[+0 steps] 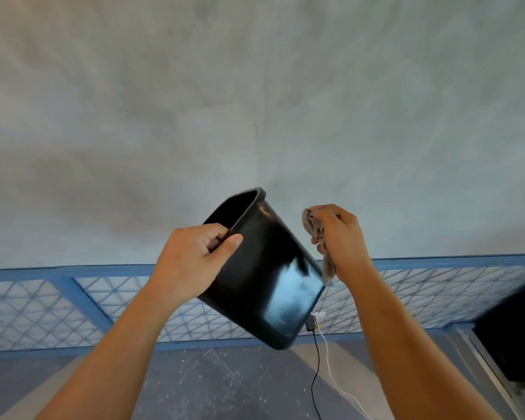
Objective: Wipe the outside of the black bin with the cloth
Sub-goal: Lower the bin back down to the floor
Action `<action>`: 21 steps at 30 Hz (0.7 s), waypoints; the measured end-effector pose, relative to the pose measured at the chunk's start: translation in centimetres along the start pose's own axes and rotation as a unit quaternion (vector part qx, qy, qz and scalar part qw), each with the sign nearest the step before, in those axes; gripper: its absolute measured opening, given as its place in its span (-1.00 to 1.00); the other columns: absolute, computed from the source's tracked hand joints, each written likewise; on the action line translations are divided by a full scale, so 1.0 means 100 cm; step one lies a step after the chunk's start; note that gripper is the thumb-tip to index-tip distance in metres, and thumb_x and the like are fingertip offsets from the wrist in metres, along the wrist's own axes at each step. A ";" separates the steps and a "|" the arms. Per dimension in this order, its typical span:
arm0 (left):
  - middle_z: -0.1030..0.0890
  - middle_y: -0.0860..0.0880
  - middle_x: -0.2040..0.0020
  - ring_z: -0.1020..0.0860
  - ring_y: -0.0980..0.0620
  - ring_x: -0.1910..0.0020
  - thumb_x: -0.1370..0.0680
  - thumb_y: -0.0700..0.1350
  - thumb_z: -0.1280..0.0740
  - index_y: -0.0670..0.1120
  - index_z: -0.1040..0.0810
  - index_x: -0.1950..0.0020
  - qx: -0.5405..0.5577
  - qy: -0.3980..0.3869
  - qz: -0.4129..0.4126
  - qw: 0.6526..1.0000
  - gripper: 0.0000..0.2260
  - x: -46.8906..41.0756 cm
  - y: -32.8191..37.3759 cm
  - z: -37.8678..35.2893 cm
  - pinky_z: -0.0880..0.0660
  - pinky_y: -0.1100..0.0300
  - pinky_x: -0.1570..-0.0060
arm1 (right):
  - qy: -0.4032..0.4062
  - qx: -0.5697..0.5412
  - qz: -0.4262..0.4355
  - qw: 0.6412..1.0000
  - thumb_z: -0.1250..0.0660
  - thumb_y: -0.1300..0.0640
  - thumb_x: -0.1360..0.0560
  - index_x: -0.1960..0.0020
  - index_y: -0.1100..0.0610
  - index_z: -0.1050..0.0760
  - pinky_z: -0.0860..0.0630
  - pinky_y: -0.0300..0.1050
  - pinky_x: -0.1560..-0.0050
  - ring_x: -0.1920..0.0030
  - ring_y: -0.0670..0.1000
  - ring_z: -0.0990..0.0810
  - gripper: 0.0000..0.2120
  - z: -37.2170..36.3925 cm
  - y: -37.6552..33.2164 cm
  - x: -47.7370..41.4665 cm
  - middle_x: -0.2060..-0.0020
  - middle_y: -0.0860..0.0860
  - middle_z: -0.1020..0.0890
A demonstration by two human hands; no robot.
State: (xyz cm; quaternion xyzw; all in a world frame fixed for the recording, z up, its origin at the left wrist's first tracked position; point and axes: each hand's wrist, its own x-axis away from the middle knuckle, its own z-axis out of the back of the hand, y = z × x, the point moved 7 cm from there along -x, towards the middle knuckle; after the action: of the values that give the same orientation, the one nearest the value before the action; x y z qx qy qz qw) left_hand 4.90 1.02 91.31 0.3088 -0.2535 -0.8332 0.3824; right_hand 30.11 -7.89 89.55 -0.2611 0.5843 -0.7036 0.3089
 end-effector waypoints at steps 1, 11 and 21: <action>-0.55 0.00 0.44 -0.52 0.01 0.42 -0.63 0.09 -0.39 -0.03 -0.63 0.19 -0.005 -0.014 -0.018 1.000 -0.73 -0.001 0.006 -0.006 -0.39 0.23 0.37 | -0.033 -0.002 -0.026 0.999 -0.29 0.05 -0.56 0.08 0.26 -0.60 -0.36 -0.09 0.33 0.35 0.04 -0.42 -0.73 -0.003 0.003 -0.005 0.39 0.04 -0.52; -0.66 0.13 0.21 -0.59 0.17 0.19 -0.58 0.39 -0.09 0.10 -0.69 -0.01 -0.170 -0.160 -0.117 0.965 -0.50 0.001 0.010 -0.068 -0.51 0.14 0.14 | -0.256 0.166 -0.118 0.945 -0.40 0.00 -0.55 0.09 0.20 -0.50 -0.42 -0.19 0.43 0.33 0.07 -0.53 -0.74 -0.012 0.050 -0.025 0.29 0.15 -0.54; -0.36 -0.06 -0.48 -0.31 -0.09 -0.48 -0.38 0.52 -0.35 0.24 -0.52 -0.20 -0.048 0.029 0.205 0.977 -0.47 0.052 -0.096 -0.092 -0.30 -0.07 -0.49 | -0.208 0.113 -0.178 0.955 -0.27 0.13 -0.52 0.25 0.16 -0.36 -0.61 0.12 0.29 0.52 0.08 -0.57 -0.79 -0.033 0.163 -0.013 0.53 0.06 -0.48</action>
State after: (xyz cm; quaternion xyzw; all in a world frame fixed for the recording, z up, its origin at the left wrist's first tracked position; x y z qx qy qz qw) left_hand 4.07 0.76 77.05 0.2558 -0.2594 -0.7389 0.5669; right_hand 30.65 -6.79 72.90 -0.4644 0.3680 -0.7389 0.3208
